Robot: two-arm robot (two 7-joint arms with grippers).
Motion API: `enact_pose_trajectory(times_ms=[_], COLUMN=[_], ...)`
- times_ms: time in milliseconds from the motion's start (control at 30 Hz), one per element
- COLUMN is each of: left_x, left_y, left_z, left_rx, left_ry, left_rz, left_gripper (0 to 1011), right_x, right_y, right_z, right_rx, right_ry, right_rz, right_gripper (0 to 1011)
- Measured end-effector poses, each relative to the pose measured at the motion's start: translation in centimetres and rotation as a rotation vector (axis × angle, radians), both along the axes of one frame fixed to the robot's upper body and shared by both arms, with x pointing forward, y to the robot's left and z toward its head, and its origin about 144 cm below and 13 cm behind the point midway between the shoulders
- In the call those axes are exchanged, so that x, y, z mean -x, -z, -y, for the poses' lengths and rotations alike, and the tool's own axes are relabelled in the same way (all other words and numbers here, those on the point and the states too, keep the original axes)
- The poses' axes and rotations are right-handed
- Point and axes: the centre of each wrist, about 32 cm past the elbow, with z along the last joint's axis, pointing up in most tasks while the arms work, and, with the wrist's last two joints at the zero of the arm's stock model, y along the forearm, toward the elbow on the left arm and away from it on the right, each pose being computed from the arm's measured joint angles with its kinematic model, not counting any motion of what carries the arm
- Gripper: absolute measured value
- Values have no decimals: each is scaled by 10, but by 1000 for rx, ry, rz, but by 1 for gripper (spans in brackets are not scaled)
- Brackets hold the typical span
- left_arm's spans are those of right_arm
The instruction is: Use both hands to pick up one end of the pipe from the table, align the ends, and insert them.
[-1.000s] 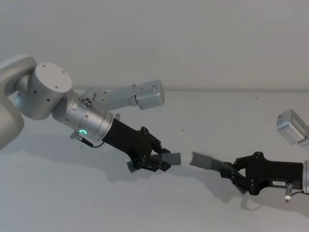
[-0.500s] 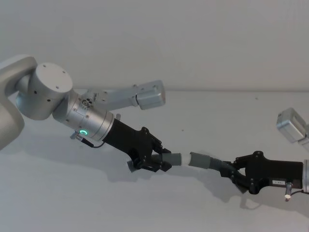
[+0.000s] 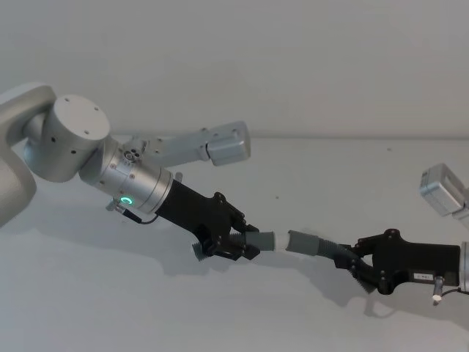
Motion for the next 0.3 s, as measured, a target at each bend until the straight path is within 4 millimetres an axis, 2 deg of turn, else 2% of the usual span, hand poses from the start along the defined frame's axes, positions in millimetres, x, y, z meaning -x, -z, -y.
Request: enact_pose_trajectory(times_ms=[300], left_x=[0], left_y=[0], left_z=[0], left_rx=[-1], left_ry=[-1], left_rz=[1], left_gripper=[356], right_x=[0], right_y=[0], right_z=[0], right_rx=[0], right_ry=[0], right_rz=[-1], right_gripper=[134])
